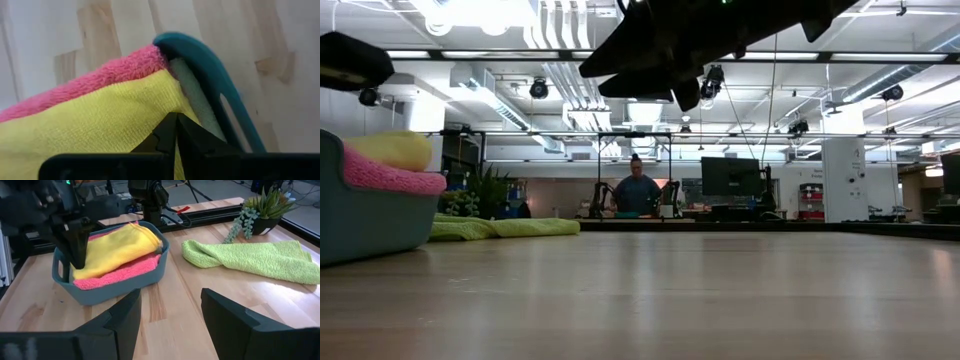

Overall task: Fold microfiber towels
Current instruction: Put the yellow microfiber cloth into the blue bin

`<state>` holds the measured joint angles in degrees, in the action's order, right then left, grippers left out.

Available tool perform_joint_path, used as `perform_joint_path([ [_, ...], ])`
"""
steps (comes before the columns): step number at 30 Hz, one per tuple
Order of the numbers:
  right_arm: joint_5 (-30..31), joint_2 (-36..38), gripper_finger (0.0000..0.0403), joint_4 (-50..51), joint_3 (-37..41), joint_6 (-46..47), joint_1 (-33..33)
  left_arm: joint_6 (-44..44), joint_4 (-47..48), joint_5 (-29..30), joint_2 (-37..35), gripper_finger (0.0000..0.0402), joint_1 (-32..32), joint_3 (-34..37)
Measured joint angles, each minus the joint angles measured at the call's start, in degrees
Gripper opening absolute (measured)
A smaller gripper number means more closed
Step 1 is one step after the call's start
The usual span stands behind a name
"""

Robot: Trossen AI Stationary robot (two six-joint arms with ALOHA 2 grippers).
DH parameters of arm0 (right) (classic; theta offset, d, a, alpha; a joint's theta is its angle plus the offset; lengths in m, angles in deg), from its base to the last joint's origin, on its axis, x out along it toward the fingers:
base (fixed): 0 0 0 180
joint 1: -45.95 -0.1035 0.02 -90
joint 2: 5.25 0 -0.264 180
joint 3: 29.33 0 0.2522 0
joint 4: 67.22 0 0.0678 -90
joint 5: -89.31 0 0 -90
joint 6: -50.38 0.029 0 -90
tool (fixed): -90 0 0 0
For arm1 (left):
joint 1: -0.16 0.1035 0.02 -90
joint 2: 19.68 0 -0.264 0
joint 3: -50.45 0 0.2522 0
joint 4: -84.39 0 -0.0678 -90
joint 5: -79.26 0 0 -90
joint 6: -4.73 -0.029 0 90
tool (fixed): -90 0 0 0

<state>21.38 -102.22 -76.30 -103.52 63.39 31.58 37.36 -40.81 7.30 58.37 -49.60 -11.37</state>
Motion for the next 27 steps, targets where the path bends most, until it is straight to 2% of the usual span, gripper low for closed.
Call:
perform_joint_path([
  [5,0.0,0.0,0.0196,-0.01,0.14,0.01,0.0,-0.04,-0.4,-0.22,1.24,0.0,0.0,0.64],
  [16,0.0,0.0,0.0196,-0.01,0.22,0.02,0.0,-0.04,3.45,-0.48,-4.15,0.0,0.02,-1.45],
  [22,0.0,0.0,0.0196,-0.08,0.22,0.02,0.02,3.72,3.63,-5.81,-5.42,0.0,0.01,-2.15],
  [27,0.01,0.0,0.0196,-0.11,0.22,0.02,0.02,4.55,3.23,-8.71,-3.24,0.0,0.0,-0.56],
])
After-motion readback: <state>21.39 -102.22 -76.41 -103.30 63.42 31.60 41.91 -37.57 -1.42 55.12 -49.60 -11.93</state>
